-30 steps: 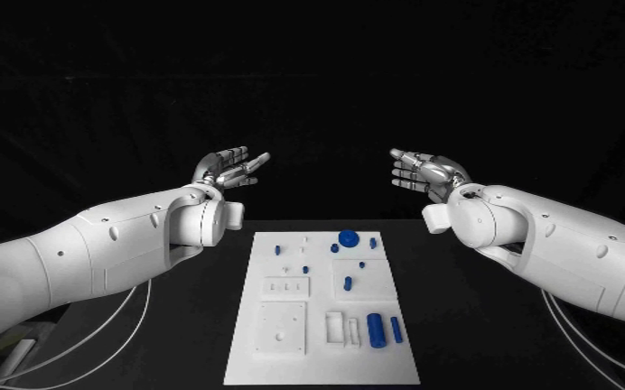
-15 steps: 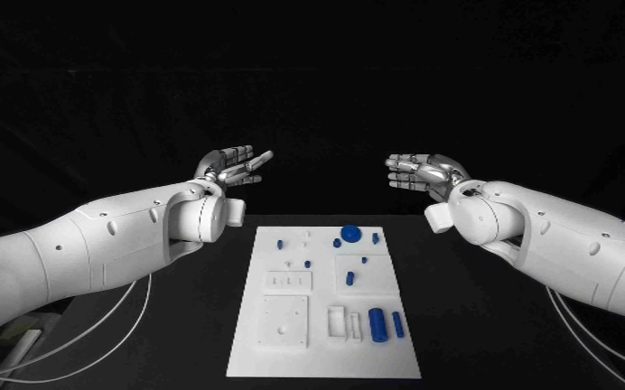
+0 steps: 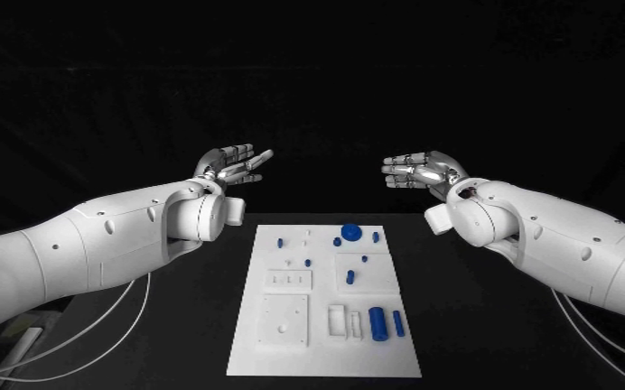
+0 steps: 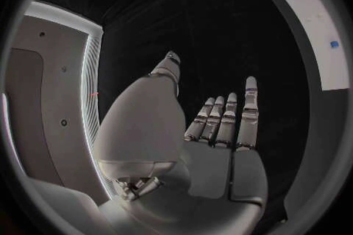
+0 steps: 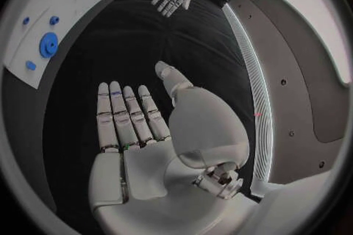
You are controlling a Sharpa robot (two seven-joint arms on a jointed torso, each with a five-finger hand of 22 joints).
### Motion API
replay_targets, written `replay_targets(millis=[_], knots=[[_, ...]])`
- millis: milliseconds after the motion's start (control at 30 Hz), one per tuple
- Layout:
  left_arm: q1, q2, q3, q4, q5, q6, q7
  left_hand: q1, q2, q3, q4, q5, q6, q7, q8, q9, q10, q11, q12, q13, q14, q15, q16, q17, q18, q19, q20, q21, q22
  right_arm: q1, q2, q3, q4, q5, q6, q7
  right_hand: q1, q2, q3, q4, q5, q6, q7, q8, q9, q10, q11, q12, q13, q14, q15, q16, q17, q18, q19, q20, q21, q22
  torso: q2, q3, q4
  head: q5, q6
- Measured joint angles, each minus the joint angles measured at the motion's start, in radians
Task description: Assemble the parts on the task board
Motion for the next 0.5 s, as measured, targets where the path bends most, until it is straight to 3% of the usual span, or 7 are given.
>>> replay_targets(millis=[500], knots=[[0.002,0.001,0.0,-0.006,0.0,0.002,0.001,0.0,0.0,0.0,0.0,0.0,0.0,0.0,0.0,0.0,0.0,0.0,0.0,0.0,0.0,0.0,0.0,0.001,0.0,0.0,0.0,0.0,0.0,0.0,0.002,0.0,-0.012,-0.044,0.0,0.003,0.0,0.0,0.003,-0.017,-0.004,0.0,0.0,0.0,0.0,0.0,0.0,0.0,0.0,0.0,0.0,0.0,0.0,0.0,0.0,0.0,0.0,0.0,0.001,-0.0007,0.001,0.001,0.0]])
